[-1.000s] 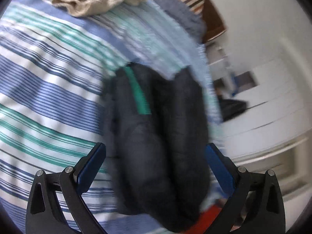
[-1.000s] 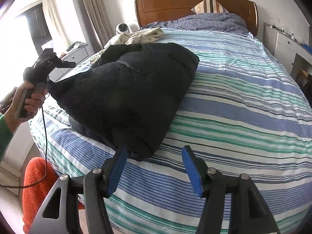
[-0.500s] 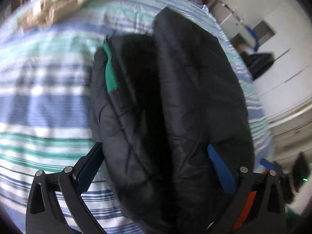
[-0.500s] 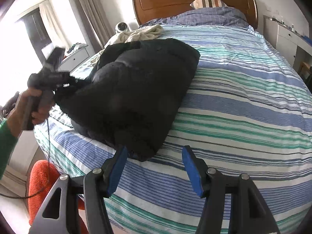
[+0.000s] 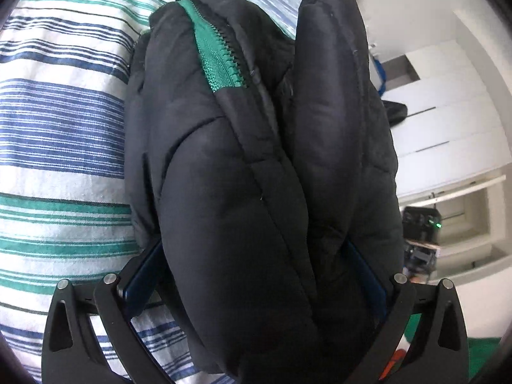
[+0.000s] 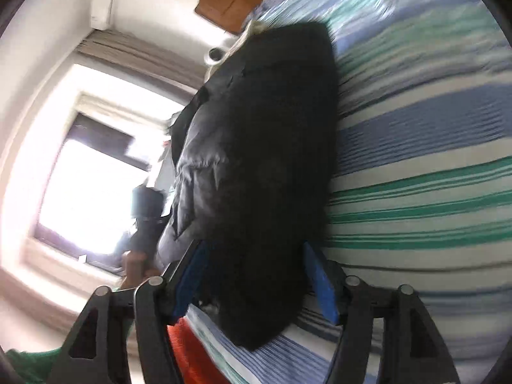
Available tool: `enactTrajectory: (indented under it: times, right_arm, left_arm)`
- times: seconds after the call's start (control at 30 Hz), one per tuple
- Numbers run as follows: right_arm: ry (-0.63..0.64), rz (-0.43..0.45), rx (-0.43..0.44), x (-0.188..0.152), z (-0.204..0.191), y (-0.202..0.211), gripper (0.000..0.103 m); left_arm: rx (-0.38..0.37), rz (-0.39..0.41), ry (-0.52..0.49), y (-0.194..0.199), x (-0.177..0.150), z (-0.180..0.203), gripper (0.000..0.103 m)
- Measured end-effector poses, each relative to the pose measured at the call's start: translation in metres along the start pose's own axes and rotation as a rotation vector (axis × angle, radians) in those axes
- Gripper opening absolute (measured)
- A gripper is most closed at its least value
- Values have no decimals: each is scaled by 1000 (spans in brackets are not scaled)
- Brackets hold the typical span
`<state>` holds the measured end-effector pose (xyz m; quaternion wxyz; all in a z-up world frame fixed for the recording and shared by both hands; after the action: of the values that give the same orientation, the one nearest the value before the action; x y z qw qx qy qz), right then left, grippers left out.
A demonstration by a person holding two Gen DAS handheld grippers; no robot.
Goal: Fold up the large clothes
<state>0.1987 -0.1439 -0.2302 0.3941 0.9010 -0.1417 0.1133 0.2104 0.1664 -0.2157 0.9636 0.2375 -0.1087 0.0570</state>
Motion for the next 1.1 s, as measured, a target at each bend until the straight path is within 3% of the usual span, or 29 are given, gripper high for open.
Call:
enactTrajectory:
  times: [0.1,0.23,0.33,0.4,0.47,0.5,0.57,0.6,0.77,0.9,1.1]
  right_arm:
    - [-35,-20,59,7,3,-27,92]
    - [-18,-26,81,15,-3,-47,100]
    - [-2,-69,100,12,-3,-48,100]
    - [19,-89,53,11,-8,-51,100]
    - [35,-85,23,16,-19,-52,90]
    - [69,-55,-2,17,-28,-49,85]
    - [141,5,-24,17,-41,-37,74]
    - [169,32,-17,16,-47,-29,69]
    - [276,148,14,18,-80,1,68]
    - [342,221,61,42,-102,23,67]
    - [437,276,80,126,-118,27,67]
  left_arm:
    - [-18,23,4,0,-6,-6,103]
    - [-23,17,18,-3,-6,-10,103]
    - [-13,15,-11,-2,-12,-7,103]
    - [8,58,-32,-2,-11,-6,103]
    - [51,103,-30,-3,-12,-5,101]
    - [60,125,-29,-2,-14,0,98]
    - [52,163,-46,5,-17,12,70]
    - [52,184,-64,12,-20,21,61]
    - [62,238,-136,36,-24,58,54]
    - [64,294,-217,51,-5,97,54]
    - [95,338,-298,38,78,119,54]
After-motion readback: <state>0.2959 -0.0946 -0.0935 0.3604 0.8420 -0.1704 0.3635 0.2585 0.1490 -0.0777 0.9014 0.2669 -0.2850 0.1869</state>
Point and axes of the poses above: each gripper's, at about its wrist camera, not at the fingertips, and y roughly against the way its jaws point, z to its right, x to its top, the point moved 7 cm from there along -y, roughly the way its jaws point, and after that the axes turned 15 degrees about -x, right-handed, at the moved point
